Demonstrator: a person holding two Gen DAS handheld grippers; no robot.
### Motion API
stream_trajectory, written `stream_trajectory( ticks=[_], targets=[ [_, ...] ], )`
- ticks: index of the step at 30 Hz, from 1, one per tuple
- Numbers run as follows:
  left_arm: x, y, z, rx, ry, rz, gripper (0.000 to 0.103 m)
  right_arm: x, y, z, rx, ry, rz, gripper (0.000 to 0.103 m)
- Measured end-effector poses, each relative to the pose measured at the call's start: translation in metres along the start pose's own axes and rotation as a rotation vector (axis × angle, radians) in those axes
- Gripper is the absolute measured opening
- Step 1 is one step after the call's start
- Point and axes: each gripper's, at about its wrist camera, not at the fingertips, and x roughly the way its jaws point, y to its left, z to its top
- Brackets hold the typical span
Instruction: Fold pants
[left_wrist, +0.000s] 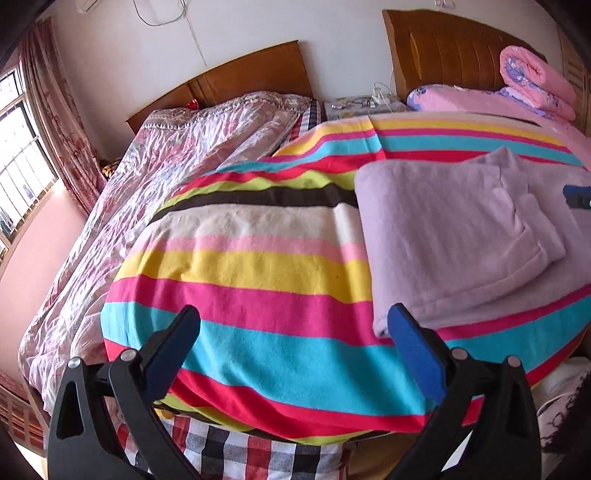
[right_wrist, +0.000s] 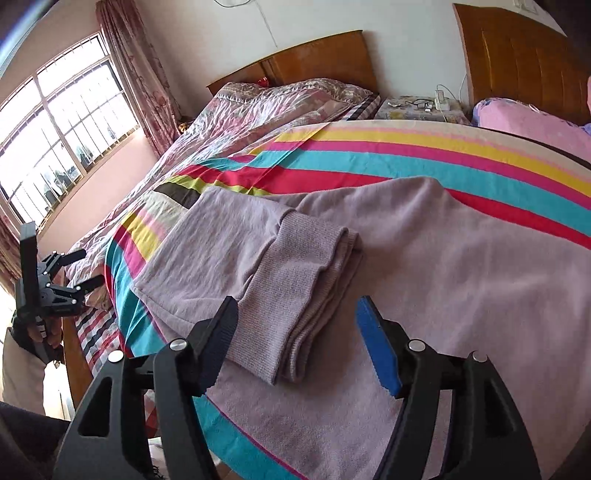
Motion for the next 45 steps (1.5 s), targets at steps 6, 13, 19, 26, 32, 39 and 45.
stream_trajectory(
  ticks=[6, 13, 19, 26, 32, 39, 45],
  targets=[
    [0.05, -0.066, 0.099, -0.019, -0.055, -0.207, 0.102, 0.05, 0.027, 0.042, -0.172, 0.019, -0.03, 0.066],
    [0.184, -0.113, 0.103, 0.008, 0.147, -0.219, 0.102, 0.11, 0.038, 0.028, -0.34, 0.13, -0.099, 0.077],
    [0.196, -0.097, 0.092, -0.063, 0.112, -0.218, 0.102, 0.108, 0.04, 0.026, -0.346, 0.112, -0.103, 0.079],
    [0.191, -0.098, 0.091, -0.047, 0.092, -0.185, 0.102, 0.097, 0.061, 0.017, -0.374, 0.15, -0.066, 0.082],
    [0.19, -0.099, 0.09, -0.045, 0.089, -0.18, 0.102, 0.098, 0.062, 0.012, -0.355, 0.154, -0.13, 0.085],
    [0.19, -0.1, 0.089, -0.046, 0.085, -0.174, 0.102, 0.093, 0.061, -0.013, -0.371, 0.141, -0.101, 0.088],
    [0.151, -0.107, 0.09, -0.032, -0.001, -0.122, 0.102, 0.062, 0.058, -0.005, -0.349, 0.125, -0.145, 0.088]
  ],
)
